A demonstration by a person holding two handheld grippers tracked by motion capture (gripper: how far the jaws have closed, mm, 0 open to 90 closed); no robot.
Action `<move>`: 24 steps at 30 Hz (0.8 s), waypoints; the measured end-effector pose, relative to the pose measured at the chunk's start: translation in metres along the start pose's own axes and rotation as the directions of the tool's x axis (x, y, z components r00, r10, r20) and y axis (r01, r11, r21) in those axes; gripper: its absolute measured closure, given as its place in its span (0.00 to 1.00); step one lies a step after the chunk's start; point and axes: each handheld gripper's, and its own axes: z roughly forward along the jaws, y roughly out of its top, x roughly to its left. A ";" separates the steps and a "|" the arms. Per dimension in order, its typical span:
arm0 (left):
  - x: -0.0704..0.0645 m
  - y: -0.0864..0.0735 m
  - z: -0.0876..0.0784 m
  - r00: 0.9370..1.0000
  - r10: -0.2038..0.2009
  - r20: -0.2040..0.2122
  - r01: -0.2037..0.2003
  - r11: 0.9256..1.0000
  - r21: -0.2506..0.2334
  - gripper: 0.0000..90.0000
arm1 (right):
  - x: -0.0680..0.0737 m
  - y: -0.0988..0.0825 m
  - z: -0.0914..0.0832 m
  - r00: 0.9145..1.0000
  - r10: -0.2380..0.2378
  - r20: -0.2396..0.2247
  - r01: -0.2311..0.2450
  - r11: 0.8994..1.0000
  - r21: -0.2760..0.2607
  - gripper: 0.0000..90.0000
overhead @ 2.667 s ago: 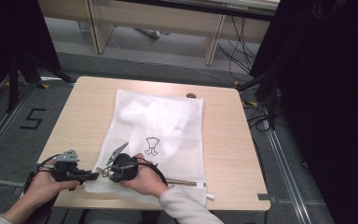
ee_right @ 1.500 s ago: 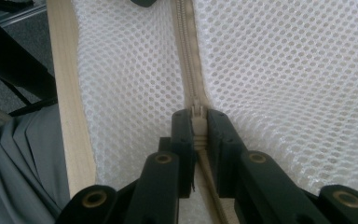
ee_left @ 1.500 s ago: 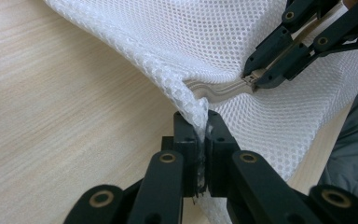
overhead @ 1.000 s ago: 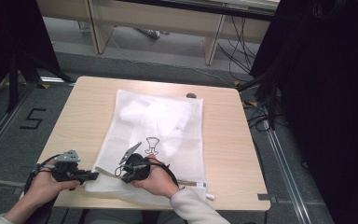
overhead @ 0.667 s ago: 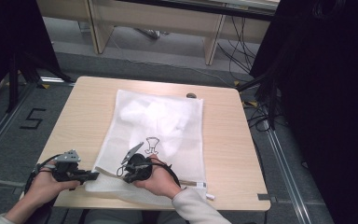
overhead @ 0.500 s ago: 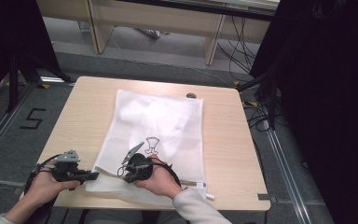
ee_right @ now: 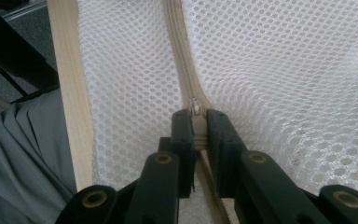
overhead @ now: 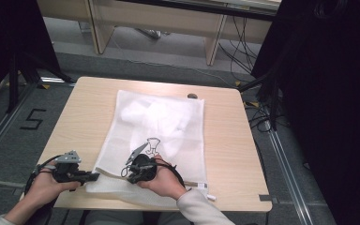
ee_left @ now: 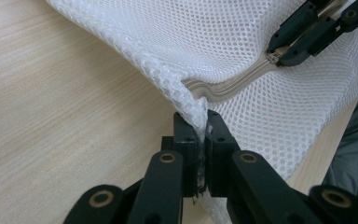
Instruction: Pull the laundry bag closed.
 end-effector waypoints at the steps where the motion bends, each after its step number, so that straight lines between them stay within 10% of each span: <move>1: 0.000 0.000 0.000 1.000 0.000 0.001 0.000 1.000 0.000 0.94 | 0.000 0.000 0.000 1.000 -0.001 -0.006 0.001 1.000 -0.001 0.91; 24: 0.001 0.000 -0.001 1.000 -0.004 0.007 0.003 1.000 0.024 0.95 | -0.004 -0.009 -0.013 1.000 -0.009 0.013 0.009 1.000 -0.007 0.91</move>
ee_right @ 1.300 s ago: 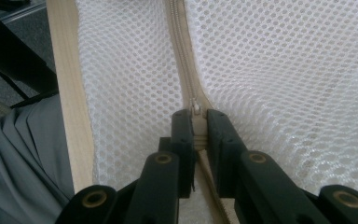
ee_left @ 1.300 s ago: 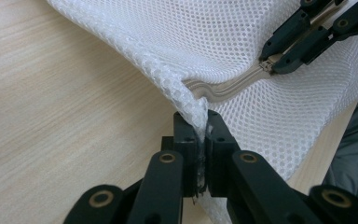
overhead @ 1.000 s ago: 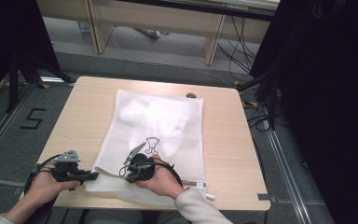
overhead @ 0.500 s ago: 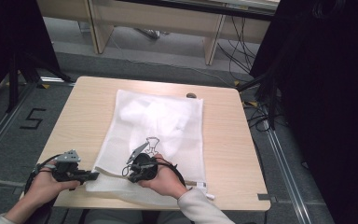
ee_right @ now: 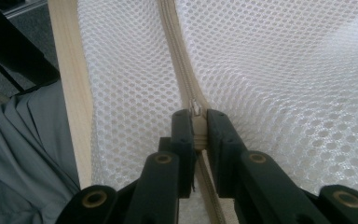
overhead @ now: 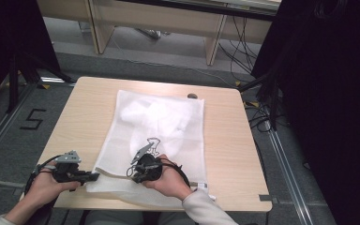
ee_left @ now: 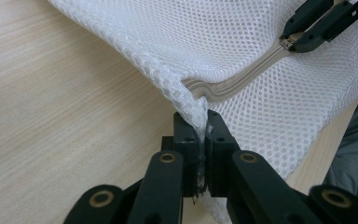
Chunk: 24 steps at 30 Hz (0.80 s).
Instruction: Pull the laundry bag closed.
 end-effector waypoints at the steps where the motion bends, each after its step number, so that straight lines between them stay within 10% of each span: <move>1: 0.000 0.000 0.000 1.000 0.002 -0.008 -0.002 1.000 0.000 0.95 | 0.000 0.000 0.000 1.000 0.000 0.004 0.000 1.000 0.001 0.91; 24: 0.000 -0.001 0.001 1.000 -0.012 -0.013 0.012 1.000 -0.019 0.94 | -0.004 -0.010 -0.011 1.000 0.007 0.009 -0.007 1.000 0.007 0.91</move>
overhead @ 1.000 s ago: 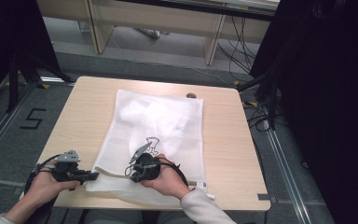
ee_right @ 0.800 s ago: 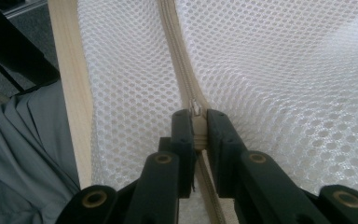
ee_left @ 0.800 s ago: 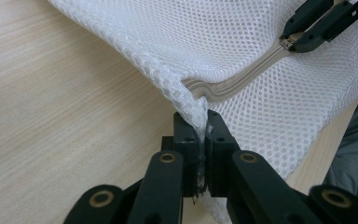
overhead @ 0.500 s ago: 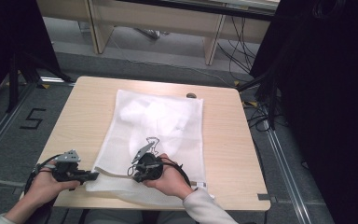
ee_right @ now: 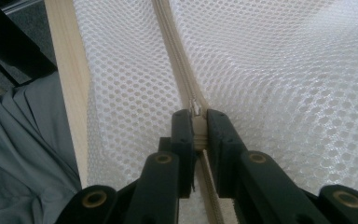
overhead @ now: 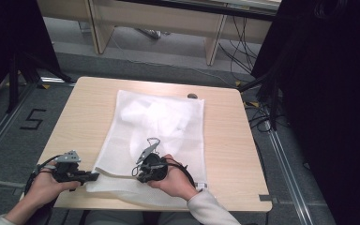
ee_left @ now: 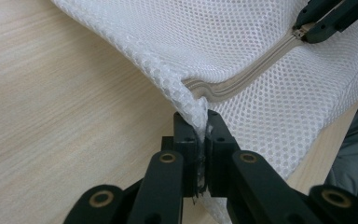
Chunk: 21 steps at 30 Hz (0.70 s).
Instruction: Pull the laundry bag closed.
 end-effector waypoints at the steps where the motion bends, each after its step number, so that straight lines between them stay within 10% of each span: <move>1: 0.000 0.001 -0.001 1.000 0.003 -0.003 -0.003 1.000 0.018 0.95 | 0.000 0.000 0.000 1.000 0.002 -0.002 -0.002 1.000 0.003 0.91; 21: 0.000 0.000 -0.001 1.000 -0.011 -0.006 0.011 1.000 0.020 0.95 | -0.003 -0.010 -0.010 1.000 0.011 0.013 -0.011 1.000 0.003 0.91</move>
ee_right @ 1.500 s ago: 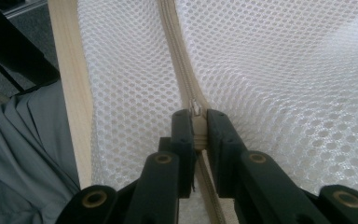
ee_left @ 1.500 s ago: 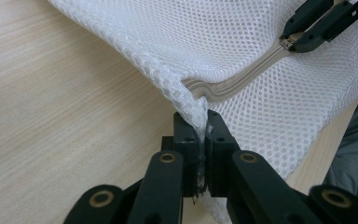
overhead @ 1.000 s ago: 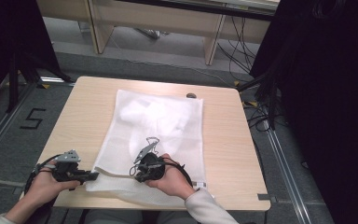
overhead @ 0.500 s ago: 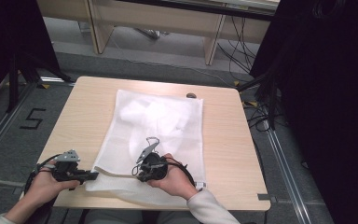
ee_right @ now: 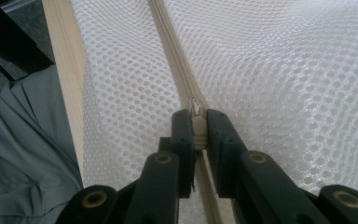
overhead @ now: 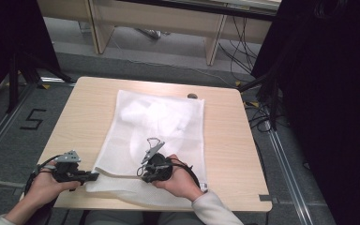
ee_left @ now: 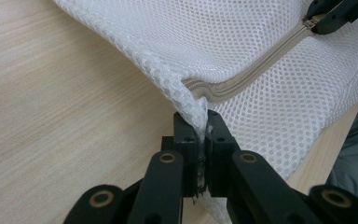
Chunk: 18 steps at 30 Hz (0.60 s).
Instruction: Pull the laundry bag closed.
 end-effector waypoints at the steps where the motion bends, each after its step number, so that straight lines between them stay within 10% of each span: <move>1: 0.001 0.000 0.000 1.000 0.002 0.008 -0.002 1.000 0.001 0.95 | 0.000 -0.001 -0.001 1.000 0.003 -0.004 -0.003 1.000 0.001 0.91; 18: 0.001 0.000 0.001 1.000 0.006 -0.003 -0.006 1.000 -0.018 0.94 | -0.004 -0.008 -0.009 1.000 0.021 -0.004 -0.021 1.000 0.005 0.91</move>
